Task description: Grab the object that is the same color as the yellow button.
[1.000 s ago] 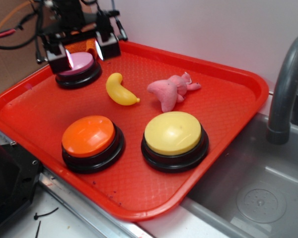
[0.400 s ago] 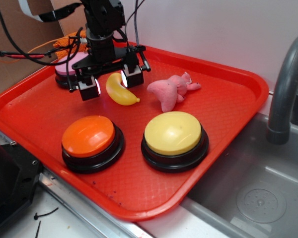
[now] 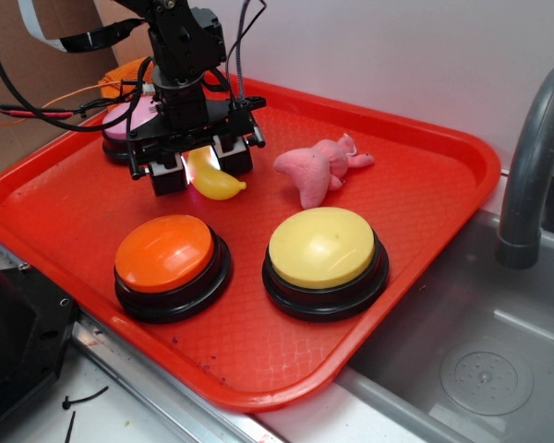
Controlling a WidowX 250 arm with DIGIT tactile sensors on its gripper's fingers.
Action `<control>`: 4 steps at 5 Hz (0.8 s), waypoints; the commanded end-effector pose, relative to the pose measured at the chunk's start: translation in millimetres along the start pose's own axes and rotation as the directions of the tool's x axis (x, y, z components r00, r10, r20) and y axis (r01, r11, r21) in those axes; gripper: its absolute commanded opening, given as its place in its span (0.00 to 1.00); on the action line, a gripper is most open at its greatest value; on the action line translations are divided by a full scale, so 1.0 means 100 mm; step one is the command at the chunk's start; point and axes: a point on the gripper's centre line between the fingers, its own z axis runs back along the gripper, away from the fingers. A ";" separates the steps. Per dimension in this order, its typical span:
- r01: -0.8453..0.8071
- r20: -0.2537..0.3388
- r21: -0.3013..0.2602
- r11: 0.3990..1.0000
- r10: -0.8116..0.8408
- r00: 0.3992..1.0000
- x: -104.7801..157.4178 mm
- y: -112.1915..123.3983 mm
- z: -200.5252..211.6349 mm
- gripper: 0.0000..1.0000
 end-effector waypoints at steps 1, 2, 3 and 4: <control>0.371 -0.080 -0.054 0.927 -0.375 0.924 0.18 -0.02 0.54 0.00; 0.586 -0.052 -0.083 0.806 -0.591 0.805 0.21 0.03 0.93 0.00; 0.667 -0.025 -0.134 0.733 -0.675 0.737 0.25 0.09 1.24 0.00; 0.711 0.013 -0.124 0.692 -0.716 0.698 0.28 0.15 1.65 0.00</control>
